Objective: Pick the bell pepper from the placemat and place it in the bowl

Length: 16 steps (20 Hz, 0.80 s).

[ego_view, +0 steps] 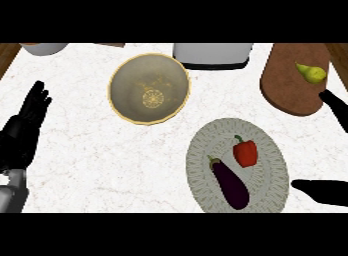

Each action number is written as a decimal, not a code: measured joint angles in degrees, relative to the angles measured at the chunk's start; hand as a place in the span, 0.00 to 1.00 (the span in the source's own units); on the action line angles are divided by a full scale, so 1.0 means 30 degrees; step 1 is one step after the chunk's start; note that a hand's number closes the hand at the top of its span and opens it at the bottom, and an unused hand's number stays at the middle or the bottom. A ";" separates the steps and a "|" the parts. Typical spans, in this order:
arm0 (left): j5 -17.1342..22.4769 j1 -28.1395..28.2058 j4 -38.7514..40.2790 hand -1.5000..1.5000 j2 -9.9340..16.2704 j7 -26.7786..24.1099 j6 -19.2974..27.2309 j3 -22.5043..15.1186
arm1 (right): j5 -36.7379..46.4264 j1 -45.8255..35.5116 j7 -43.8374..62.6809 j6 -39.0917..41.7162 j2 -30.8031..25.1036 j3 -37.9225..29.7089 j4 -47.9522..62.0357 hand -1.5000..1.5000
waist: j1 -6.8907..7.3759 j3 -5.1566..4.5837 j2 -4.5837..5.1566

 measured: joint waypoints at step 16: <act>-0.0569 -0.0876 0.0303 0.50 -0.0435 0.0548 -0.0300 0.0329 | -0.2534 -0.8178 0.4764 0.9701 0.2139 0.3231 0.7571 0.00 | 0.0265 0.0014 0.0068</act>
